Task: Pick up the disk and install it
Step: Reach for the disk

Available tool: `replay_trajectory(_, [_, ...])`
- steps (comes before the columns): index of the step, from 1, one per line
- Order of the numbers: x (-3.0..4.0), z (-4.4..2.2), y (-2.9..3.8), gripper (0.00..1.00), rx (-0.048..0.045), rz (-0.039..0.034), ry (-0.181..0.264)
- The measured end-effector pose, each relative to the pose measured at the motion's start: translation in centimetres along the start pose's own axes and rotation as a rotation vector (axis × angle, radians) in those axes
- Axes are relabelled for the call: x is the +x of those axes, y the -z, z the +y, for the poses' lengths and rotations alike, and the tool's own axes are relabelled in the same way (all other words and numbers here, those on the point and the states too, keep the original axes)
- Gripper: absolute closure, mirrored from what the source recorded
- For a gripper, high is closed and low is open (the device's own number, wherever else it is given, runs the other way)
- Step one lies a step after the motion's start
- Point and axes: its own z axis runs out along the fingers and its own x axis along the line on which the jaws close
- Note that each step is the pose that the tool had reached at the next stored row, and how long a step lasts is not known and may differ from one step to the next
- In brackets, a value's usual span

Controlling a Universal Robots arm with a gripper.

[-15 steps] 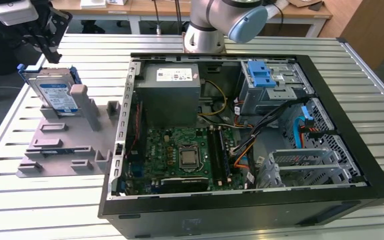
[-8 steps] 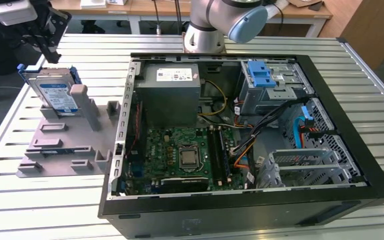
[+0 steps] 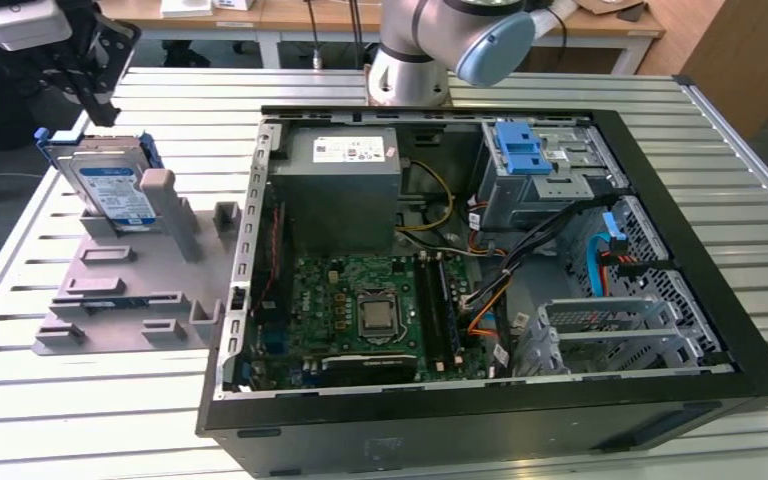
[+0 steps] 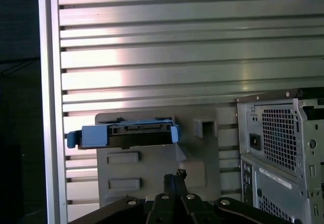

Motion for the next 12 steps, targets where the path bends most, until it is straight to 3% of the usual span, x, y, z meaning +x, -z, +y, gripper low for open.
replay_trajectory(12, [0.24, 0.09, -0.02, 0.89, 0.0, -0.0001, 0.0])
